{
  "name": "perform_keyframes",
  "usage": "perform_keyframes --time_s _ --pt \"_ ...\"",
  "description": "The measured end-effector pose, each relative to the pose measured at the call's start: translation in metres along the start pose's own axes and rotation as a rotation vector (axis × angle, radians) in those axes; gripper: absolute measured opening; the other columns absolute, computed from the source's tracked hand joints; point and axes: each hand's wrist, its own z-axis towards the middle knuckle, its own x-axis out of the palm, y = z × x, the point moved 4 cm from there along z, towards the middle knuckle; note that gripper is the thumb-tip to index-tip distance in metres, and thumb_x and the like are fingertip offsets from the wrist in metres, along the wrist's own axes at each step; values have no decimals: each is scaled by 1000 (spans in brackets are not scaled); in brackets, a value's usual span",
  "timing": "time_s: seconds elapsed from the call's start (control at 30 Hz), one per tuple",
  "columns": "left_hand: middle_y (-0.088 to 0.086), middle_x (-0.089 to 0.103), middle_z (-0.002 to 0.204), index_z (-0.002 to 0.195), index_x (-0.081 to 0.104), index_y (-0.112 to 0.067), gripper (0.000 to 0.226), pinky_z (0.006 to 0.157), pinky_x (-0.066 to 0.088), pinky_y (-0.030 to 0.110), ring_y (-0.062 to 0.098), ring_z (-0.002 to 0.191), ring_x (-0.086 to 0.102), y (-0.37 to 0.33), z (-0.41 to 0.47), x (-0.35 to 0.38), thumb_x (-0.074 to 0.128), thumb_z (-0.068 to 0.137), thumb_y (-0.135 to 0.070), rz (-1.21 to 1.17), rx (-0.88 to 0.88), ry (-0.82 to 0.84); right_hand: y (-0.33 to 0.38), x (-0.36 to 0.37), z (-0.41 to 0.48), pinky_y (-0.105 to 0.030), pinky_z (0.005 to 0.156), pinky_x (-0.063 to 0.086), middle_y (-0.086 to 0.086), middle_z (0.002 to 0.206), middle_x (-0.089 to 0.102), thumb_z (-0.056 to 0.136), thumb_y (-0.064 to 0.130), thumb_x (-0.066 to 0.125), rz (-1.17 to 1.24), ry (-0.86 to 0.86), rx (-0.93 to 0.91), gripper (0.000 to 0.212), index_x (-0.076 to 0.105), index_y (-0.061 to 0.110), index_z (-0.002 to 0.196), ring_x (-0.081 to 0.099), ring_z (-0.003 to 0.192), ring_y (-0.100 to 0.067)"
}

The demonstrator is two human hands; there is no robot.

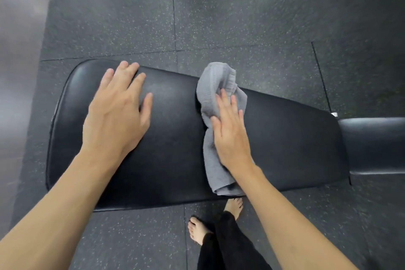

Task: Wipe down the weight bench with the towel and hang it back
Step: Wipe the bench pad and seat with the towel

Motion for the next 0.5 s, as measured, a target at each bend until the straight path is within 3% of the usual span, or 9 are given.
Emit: perform_keyframes --time_s 0.07,0.13,0.23,0.3,0.4,0.5 --pt "22 44 158 146 48 3 54 127 23 49 37 151 36 -27 -6 13 42 103 -27 25 40 55 -49 -23 3 -49 126 12 7 168 22 105 29 34 39 -73 110 53 26 26 157 10 157 -17" --pt "21 34 165 153 41 -2 58 128 18 51 37 156 27 -46 -8 26 37 104 -32 84 81 102 -99 -51 2 -54 116 31 2 160 37 105 28 39 59 -161 291 48 33 26 152 33 149 -28" --pt "21 29 167 157 35 -6 61 127 16 53 37 157 23 -49 -6 33 25 106 -37 162 106 111 -140 -76 -3 -43 96 41 -3 148 52 104 27 42 114 -241 455 46 37 26 149 51 132 -34" --pt "21 28 167 158 34 -6 61 127 16 54 37 157 23 -48 -7 36 22 107 -38 186 109 118 -132 -72 -3 -45 107 39 3 158 42 102 27 41 148 -218 411 55 30 32 155 43 142 -24" --pt "20 29 167 158 34 -5 61 127 16 54 37 157 24 -50 -7 38 21 107 -37 207 113 122 -84 -48 -6 -47 125 18 12 170 10 98 26 35 176 -125 257 65 13 44 157 10 156 -9" --pt "20 31 166 157 35 -5 58 127 18 54 37 156 27 -51 -7 36 25 106 -31 197 113 113 -12 -6 -12 -33 126 -9 10 170 -3 97 22 36 169 55 -61 67 14 33 159 -11 155 -5"
